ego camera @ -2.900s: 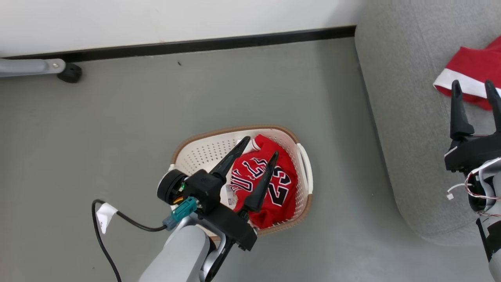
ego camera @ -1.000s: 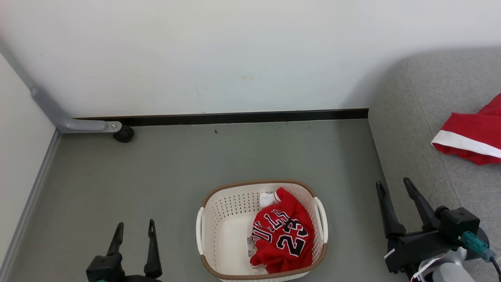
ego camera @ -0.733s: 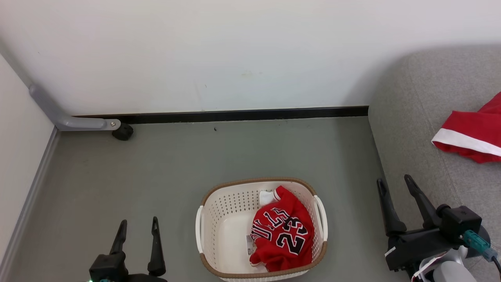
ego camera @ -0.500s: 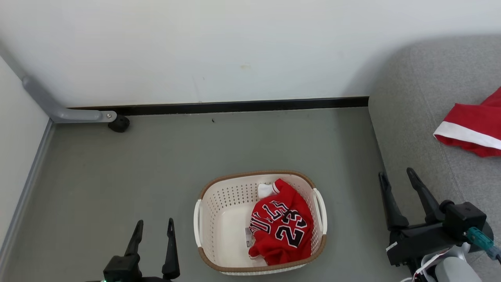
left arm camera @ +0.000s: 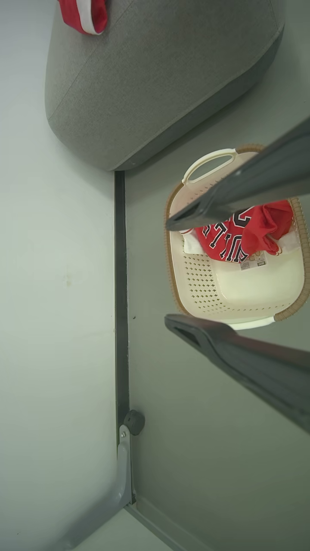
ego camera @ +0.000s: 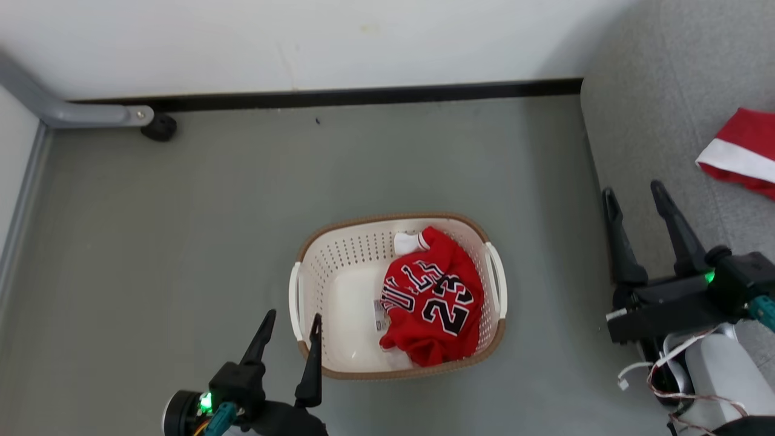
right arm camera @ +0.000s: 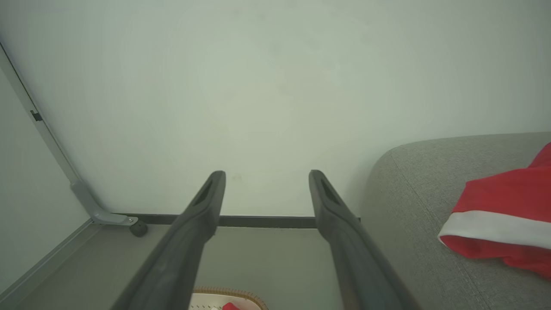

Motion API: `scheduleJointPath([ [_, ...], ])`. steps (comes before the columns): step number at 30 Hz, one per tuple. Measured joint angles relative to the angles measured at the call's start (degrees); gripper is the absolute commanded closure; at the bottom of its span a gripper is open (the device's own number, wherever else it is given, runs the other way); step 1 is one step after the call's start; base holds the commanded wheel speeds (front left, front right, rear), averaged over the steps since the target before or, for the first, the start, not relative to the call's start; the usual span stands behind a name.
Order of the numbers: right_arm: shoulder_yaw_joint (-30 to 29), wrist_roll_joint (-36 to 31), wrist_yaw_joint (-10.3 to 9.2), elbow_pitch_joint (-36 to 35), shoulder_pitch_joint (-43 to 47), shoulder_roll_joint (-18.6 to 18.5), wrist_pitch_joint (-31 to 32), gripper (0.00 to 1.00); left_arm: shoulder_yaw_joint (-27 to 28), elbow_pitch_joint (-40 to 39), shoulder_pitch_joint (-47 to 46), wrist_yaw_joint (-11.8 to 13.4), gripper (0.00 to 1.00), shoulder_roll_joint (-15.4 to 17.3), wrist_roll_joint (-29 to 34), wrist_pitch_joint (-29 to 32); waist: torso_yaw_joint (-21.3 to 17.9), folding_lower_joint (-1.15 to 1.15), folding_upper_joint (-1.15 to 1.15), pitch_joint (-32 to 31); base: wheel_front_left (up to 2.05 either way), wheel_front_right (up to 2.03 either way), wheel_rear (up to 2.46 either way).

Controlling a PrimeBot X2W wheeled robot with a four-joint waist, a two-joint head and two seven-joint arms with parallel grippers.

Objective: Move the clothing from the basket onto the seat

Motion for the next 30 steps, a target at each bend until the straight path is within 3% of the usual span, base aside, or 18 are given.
scheduleJointPath([
  [10, 0.16, -1.15, 0.01, -2.63, -7.77, -0.24, 0.00, 0.00, -2.22, 4.50, -7.86, -1.43, 0.00, -0.30, 1.45, 0.00, -0.54, 0.01, 0.00, 7.96, 0.00, 0.00, 0.00],
  [30, 1.42, -3.23, 0.01, -5.89, -14.69, -0.68, -0.01, 0.00, -6.72, 11.70, -24.25, -4.49, 0.00, -0.70, 1.74, 0.00, -2.89, 0.01, 0.01, 24.28, 0.00, 0.00, 0.00],
])
